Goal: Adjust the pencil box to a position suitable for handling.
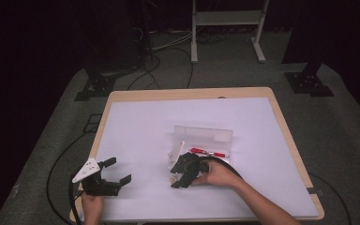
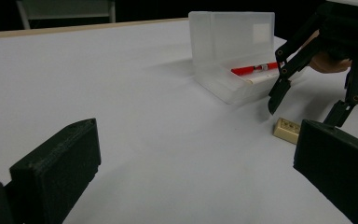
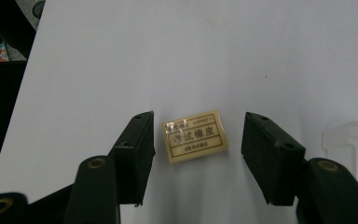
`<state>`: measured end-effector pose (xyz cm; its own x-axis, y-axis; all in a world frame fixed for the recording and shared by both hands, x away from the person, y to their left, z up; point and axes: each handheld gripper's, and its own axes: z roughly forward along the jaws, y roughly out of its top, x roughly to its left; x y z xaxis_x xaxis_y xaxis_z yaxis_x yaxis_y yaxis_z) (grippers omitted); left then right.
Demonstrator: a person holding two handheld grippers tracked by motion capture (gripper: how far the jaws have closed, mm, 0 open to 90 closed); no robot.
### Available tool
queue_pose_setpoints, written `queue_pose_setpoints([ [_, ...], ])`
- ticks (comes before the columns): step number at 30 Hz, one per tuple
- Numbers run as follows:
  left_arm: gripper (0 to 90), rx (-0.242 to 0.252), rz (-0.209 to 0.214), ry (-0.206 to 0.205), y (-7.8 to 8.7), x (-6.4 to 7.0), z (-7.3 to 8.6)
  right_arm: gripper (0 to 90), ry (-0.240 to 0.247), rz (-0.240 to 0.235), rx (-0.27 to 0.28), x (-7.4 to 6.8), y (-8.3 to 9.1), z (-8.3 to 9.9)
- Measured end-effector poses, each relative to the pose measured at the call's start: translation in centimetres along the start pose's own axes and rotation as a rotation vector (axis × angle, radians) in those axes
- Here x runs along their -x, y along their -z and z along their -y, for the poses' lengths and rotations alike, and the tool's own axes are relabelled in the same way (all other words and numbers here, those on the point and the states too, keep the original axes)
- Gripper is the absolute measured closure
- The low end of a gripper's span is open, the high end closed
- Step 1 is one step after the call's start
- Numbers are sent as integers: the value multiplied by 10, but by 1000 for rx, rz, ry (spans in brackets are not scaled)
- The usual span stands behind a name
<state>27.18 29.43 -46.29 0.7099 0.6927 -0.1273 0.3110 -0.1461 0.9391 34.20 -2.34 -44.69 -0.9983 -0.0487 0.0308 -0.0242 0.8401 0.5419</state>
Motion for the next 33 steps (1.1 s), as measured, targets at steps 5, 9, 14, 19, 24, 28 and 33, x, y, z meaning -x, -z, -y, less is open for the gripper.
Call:
queue_pose_setpoints([
  [5,0,-2,1,-1,0,0,0,461,2,1,-7,0,-3,0],
  [9,0,0,1,0,0,0,0,503,13,0,-12,-1,-4,0],
  [14,0,-1,3,0,0,0,0,548,17,-7,-12,-1,-3,1],
  [19,0,0,3,1,0,0,0,561,25,-7,-11,-2,-1,1],
  [24,0,1,3,-1,0,0,0,567,41,-5,-2,-3,0,0],
  [28,0,1,2,0,0,0,0,569,51,-7,-2,-4,1,0],
  [33,0,1,2,0,0,0,0,570,57,1,13,-4,5,0],
])
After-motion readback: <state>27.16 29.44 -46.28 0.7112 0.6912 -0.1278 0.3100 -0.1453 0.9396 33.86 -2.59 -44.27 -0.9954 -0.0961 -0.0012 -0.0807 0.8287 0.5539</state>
